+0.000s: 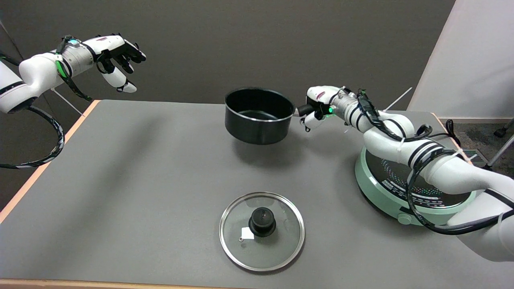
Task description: Pick up the pot.
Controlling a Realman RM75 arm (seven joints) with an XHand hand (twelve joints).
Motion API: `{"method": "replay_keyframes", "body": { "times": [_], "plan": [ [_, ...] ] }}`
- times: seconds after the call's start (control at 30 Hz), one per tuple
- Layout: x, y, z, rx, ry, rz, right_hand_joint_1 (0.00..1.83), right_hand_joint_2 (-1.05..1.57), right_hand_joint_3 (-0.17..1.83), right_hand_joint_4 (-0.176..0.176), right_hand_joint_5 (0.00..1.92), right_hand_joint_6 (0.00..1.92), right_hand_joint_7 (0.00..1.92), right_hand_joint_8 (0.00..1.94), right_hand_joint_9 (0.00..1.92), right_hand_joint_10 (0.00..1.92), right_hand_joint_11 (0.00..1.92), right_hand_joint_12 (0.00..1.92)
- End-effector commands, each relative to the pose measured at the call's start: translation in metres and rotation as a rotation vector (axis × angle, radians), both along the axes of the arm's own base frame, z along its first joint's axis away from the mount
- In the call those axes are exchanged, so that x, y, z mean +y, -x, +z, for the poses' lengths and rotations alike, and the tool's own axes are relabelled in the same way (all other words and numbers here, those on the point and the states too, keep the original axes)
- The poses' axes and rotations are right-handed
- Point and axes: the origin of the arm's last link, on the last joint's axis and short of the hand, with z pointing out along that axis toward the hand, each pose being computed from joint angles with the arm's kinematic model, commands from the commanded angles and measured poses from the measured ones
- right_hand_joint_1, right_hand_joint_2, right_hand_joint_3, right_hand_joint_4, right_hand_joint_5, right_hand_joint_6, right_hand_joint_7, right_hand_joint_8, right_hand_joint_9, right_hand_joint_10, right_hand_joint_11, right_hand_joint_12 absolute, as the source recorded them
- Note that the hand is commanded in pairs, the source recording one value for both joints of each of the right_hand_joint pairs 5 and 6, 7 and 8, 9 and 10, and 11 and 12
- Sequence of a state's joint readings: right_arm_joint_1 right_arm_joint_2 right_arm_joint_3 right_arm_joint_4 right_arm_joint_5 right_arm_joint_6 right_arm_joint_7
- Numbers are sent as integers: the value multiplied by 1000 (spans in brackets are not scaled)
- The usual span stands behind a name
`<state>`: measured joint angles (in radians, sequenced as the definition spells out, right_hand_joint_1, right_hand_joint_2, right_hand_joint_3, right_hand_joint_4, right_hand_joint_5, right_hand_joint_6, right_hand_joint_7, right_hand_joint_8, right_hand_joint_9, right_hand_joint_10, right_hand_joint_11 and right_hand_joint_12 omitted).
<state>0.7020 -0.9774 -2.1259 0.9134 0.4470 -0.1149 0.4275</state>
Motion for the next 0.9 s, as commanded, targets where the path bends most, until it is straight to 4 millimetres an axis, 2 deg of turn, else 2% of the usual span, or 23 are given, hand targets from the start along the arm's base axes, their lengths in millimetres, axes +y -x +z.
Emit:
{"method": "replay_keyframes", "body": {
  "times": [0.03, 0.3, 0.5, 0.9],
  "plan": [
    [19, -43, 12, -88, -9, 241, 910, 1393, 693, -48, 1920, 1920, 1920, 1920, 1920, 1920, 1920, 1920],
    [44, -73, 14, -119, -32, 401, 920, 1398, 691, -48, 1920, 1920, 1920, 1920, 1920, 1920, 1920, 1920],
    [69, -107, 16, -161, -50, 536, 925, 1398, 690, -47, 1920, 1920, 1920, 1920, 1920, 1920, 1920, 1920],
    [115, -164, 16, -53, -100, 620, 958, 1339, 724, -33, 1920, 1920, 1920, 1920, 1920, 1920, 1920, 1920]
  ]
}}
